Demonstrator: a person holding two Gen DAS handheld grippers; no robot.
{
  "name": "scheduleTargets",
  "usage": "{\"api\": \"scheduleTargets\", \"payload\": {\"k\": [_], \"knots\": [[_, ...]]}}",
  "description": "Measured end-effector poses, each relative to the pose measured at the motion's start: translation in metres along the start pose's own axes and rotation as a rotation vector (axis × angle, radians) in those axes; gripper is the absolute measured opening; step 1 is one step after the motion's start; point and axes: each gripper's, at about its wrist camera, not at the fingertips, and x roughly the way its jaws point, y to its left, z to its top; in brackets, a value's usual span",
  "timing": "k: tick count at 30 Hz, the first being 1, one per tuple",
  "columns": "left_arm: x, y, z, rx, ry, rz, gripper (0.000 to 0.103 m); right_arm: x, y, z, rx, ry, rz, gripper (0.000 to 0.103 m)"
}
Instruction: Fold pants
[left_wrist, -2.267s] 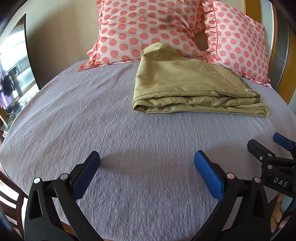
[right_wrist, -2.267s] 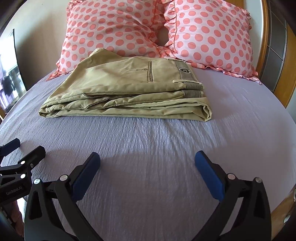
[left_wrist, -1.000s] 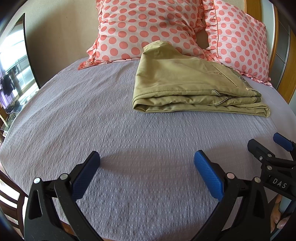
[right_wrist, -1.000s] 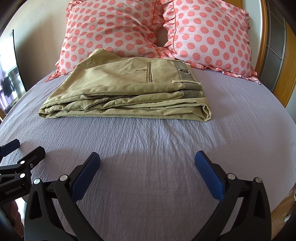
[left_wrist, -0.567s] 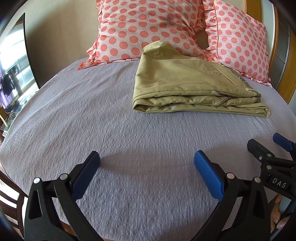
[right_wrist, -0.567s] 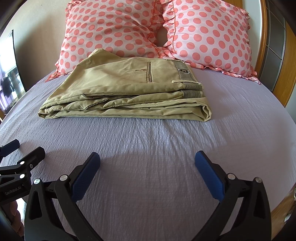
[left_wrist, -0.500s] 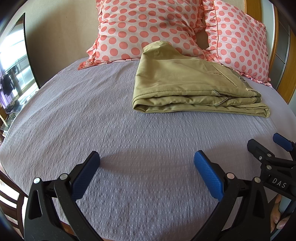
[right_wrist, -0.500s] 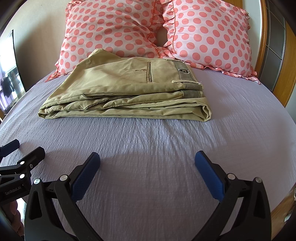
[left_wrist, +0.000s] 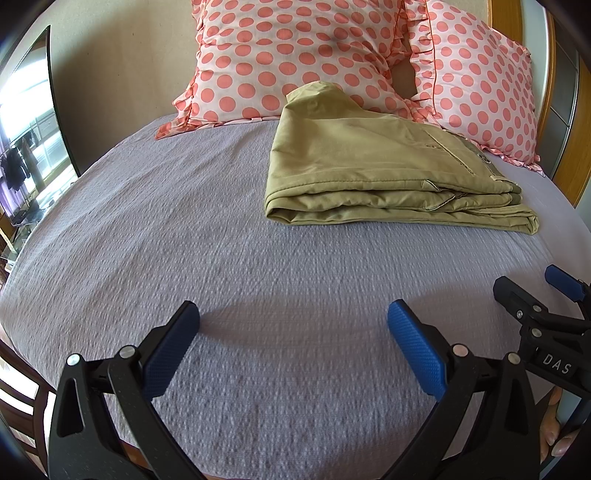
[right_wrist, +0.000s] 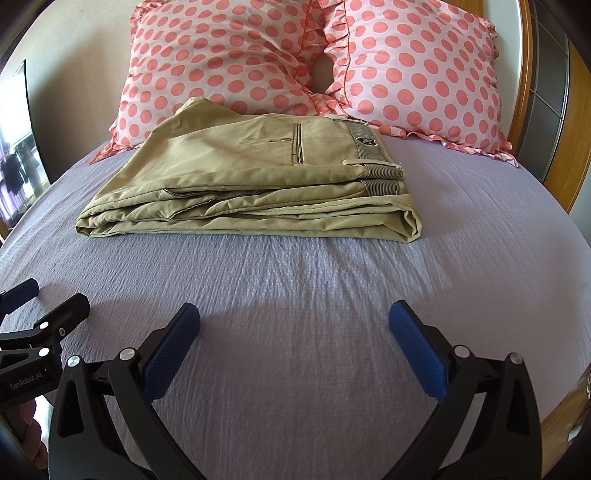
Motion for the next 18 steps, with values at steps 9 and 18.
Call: {"api": "scheduleTargets", "payload": {"k": [9, 18], "knots": [[-0.0016, 0.0006, -0.0005, -0.001, -0.007, 0.002, 0.101, 0.0, 0.0001, -0.0001, 0.0, -0.001, 0.0, 0.102], [-0.0013, 0.0005, -0.0007, -0.001, -0.007, 0.002, 0.101, 0.0003, 0.0002, -0.0004, 0.0, -0.001, 0.0, 0.102]]}}
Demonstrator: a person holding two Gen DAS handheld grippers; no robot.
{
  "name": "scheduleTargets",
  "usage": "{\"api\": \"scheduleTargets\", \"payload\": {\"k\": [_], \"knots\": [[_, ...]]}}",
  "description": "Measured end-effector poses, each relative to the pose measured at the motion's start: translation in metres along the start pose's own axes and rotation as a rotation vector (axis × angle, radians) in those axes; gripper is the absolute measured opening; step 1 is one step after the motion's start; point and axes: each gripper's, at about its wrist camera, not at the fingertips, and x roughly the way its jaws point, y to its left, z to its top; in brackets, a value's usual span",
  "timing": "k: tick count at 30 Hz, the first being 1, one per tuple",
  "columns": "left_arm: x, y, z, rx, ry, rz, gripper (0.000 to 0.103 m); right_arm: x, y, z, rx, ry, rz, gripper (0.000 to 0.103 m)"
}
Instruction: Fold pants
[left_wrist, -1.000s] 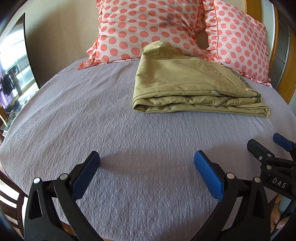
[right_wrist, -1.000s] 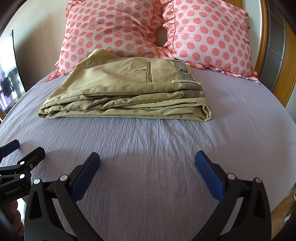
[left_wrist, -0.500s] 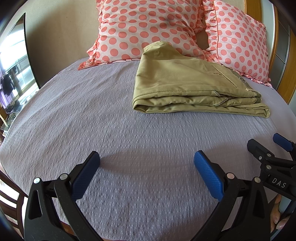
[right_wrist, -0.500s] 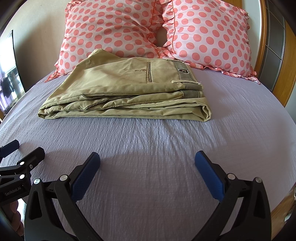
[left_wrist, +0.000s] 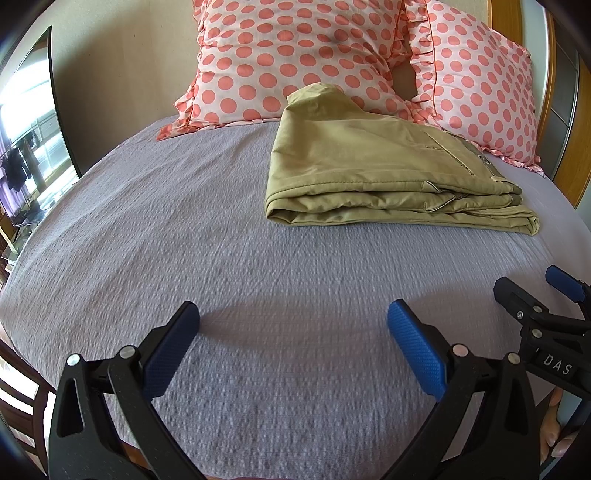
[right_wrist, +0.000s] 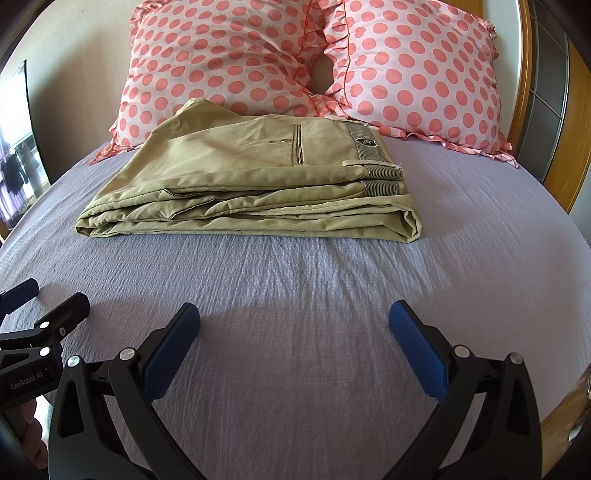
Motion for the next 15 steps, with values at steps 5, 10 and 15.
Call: {"api": "scheduleTargets", "payload": {"k": [5, 10, 15], "knots": [[-0.0001, 0.0001, -0.0001, 0.0, 0.0, 0.0, 0.101, -0.0001, -0.0001, 0.0, 0.0, -0.001, 0.0, 0.102], [0.0002, 0.0005, 0.0005, -0.001, -0.001, 0.001, 0.101, -0.0002, -0.0001, 0.0001, 0.0, -0.001, 0.0, 0.102], [0.0, 0.0006, 0.0003, 0.0, 0.0, 0.001, 0.101, -0.0001, 0.0, 0.0, 0.0, -0.001, 0.0, 0.102]]}}
